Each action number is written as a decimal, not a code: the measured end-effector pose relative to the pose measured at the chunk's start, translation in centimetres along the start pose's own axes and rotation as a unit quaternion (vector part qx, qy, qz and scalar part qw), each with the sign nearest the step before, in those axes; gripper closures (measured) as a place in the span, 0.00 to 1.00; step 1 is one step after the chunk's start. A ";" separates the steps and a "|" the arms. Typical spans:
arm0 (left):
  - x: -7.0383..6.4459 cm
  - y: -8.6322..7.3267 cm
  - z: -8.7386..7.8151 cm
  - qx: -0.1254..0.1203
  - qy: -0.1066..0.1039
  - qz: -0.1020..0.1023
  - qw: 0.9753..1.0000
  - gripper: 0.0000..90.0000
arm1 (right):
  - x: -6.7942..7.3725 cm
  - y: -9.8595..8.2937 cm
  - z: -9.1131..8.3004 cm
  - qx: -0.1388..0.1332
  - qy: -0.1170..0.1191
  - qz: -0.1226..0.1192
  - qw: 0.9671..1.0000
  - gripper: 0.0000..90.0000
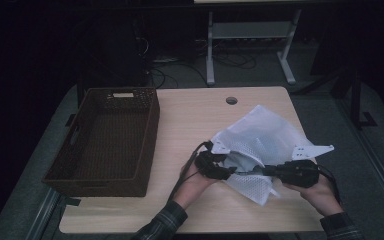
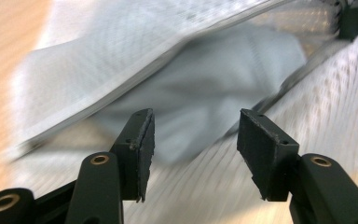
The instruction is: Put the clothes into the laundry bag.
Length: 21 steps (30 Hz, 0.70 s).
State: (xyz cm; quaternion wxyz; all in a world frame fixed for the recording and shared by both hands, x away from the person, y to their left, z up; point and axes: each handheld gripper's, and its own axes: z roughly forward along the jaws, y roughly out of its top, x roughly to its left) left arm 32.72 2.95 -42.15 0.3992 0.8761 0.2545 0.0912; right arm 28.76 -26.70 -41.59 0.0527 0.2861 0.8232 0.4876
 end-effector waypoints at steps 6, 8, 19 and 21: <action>4.0 -1.6 -2.2 0.007 0.044 -0.033 0.998 0.51 | 0.0 0.0 0.1 0.001 0.000 0.000 1.000 0.97; 5.5 -2.0 -2.1 0.013 0.051 -0.051 0.997 0.50 | 0.0 0.0 0.1 0.002 0.000 0.000 1.000 0.97; 8.9 -2.4 1.6 0.056 0.050 -0.068 0.995 0.49 | -0.2 -0.2 0.2 0.005 0.000 0.000 1.000 0.97; 8.9 -2.3 2.3 0.074 0.052 -0.063 0.994 0.52 | -0.2 -0.2 0.2 0.005 -0.001 -0.001 1.000 0.97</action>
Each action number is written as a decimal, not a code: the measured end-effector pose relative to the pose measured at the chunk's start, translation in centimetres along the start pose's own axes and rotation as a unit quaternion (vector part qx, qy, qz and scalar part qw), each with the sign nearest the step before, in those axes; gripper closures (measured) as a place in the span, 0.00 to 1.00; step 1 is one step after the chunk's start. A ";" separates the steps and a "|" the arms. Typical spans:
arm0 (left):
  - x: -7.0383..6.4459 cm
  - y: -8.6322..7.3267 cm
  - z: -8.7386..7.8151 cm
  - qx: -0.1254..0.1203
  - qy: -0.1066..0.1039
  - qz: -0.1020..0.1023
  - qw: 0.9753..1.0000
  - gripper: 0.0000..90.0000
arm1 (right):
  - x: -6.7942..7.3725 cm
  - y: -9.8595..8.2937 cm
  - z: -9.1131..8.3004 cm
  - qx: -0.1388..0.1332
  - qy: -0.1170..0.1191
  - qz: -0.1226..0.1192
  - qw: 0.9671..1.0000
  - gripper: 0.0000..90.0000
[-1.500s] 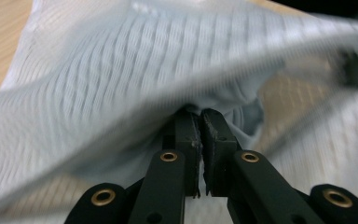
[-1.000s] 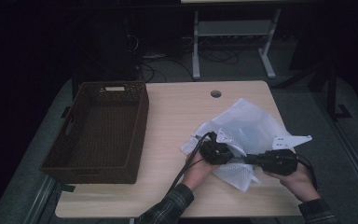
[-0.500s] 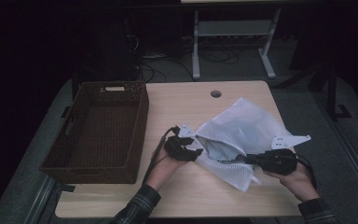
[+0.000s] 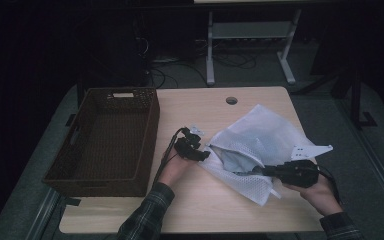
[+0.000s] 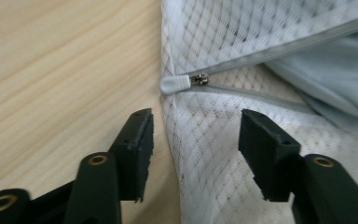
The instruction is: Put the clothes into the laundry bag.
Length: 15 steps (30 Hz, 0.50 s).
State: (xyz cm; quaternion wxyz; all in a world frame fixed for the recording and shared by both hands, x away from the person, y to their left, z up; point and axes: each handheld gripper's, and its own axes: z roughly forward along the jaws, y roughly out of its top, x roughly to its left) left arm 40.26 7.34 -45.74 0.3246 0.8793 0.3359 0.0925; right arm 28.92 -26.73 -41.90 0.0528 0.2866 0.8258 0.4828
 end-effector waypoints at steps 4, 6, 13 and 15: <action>-0.2 0.0 0.3 0.012 0.003 0.006 1.000 0.64 | 0.0 0.0 -0.1 0.001 -0.003 -0.001 1.000 0.97; -0.3 0.0 0.4 0.013 0.003 0.007 1.000 0.68 | 0.0 0.0 -0.1 0.001 -0.003 -0.002 1.000 0.97; -0.7 0.1 0.3 0.019 -0.001 0.017 1.000 0.90 | 0.0 0.0 -0.1 0.003 -0.007 -0.002 1.000 0.97; -0.9 0.1 0.3 0.021 0.007 0.022 1.000 0.97 | -0.1 -0.1 -0.1 0.005 -0.012 -0.004 1.000 0.97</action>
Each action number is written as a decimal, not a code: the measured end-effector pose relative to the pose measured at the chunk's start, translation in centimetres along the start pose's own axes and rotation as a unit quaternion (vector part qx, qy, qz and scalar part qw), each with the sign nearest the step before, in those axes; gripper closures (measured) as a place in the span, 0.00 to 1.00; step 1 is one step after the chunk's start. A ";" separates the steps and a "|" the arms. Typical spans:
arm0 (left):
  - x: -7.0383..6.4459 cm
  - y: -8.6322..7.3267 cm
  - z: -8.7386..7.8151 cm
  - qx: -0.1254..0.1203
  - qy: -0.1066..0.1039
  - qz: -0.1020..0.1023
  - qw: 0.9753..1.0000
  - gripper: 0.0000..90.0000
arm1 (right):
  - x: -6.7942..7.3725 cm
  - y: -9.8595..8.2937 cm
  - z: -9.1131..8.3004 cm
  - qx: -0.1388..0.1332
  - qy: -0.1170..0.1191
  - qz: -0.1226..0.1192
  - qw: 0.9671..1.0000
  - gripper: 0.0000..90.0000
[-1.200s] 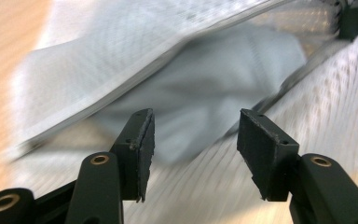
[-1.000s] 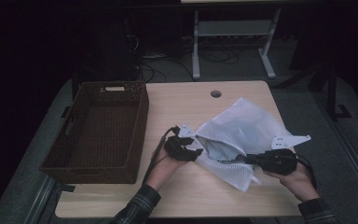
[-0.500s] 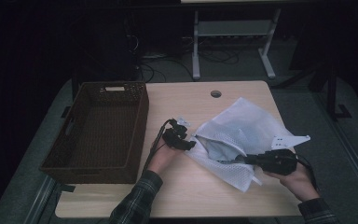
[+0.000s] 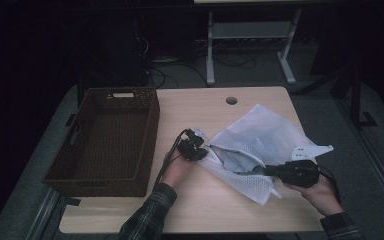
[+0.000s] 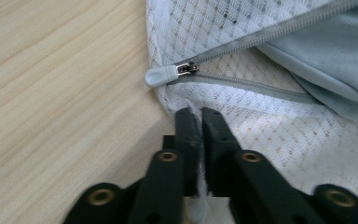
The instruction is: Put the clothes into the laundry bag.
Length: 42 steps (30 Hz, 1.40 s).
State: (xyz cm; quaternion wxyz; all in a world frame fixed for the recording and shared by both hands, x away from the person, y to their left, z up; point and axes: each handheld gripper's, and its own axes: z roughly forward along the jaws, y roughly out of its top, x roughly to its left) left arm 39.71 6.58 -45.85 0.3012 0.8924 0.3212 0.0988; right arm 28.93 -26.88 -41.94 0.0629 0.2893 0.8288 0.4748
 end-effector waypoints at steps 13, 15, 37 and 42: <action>-1.2 -3.0 -3.8 -0.033 0.009 -0.016 0.999 0.99 | -1.9 0.6 1.6 0.020 -0.025 -0.002 0.999 0.97; -1.6 -3.7 -4.4 -0.035 0.012 -0.016 0.999 0.99 | -2.2 0.9 2.0 0.021 -0.026 -0.002 0.999 0.97; -6.3 -9.1 -7.7 -0.047 -0.024 -0.014 0.999 0.99 | -2.8 1.4 3.3 0.026 -0.031 0.003 0.999 0.86; -6.4 -9.2 -7.7 -0.051 -0.029 -0.017 0.998 0.99 | -1.1 0.8 1.5 0.019 -0.026 0.006 0.999 0.81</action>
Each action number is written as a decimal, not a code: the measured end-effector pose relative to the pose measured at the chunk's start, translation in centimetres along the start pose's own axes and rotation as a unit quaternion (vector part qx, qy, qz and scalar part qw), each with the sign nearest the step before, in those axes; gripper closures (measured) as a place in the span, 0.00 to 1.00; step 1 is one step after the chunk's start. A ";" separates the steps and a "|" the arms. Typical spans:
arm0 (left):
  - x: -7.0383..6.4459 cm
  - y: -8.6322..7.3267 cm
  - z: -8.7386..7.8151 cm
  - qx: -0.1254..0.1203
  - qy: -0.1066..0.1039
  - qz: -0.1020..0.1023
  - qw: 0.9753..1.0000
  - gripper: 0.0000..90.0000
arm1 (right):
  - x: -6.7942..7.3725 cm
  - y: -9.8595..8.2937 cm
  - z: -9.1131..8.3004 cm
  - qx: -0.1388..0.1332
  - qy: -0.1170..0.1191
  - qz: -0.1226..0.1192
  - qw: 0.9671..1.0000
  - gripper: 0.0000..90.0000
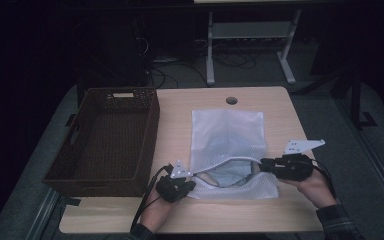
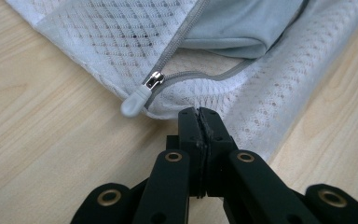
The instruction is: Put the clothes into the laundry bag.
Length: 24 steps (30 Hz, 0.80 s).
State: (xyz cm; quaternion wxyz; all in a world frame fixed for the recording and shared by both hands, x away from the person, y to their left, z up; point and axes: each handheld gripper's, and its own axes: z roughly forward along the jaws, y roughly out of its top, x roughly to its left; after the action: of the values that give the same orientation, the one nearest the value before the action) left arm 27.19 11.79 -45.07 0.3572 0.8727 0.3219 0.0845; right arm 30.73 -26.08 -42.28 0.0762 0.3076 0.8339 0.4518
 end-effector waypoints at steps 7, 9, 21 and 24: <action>-0.2 -0.1 0.2 0.001 -0.008 -0.003 1.000 0.99 | 3.0 -0.7 -1.6 -0.015 0.031 -0.007 0.999 0.78; -0.1 -0.1 0.2 0.000 -0.009 -0.004 1.000 0.99 | 4.1 -1.0 -1.0 -0.008 0.049 -0.016 0.999 0.78; -0.2 -0.1 0.2 0.005 -0.013 -0.005 1.000 0.99 | 7.0 -0.5 4.8 0.060 0.085 -0.074 0.992 0.77; -0.2 0.1 -0.1 0.008 -0.004 0.004 1.000 0.94 | 7.2 -0.7 5.7 0.084 0.086 -0.082 0.989 0.96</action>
State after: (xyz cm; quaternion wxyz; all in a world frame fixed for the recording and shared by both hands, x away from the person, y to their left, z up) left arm 27.04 11.65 -44.87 0.3514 0.8770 0.3177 0.0801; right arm 26.96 -18.12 -45.02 0.0148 0.2035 0.8947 0.3973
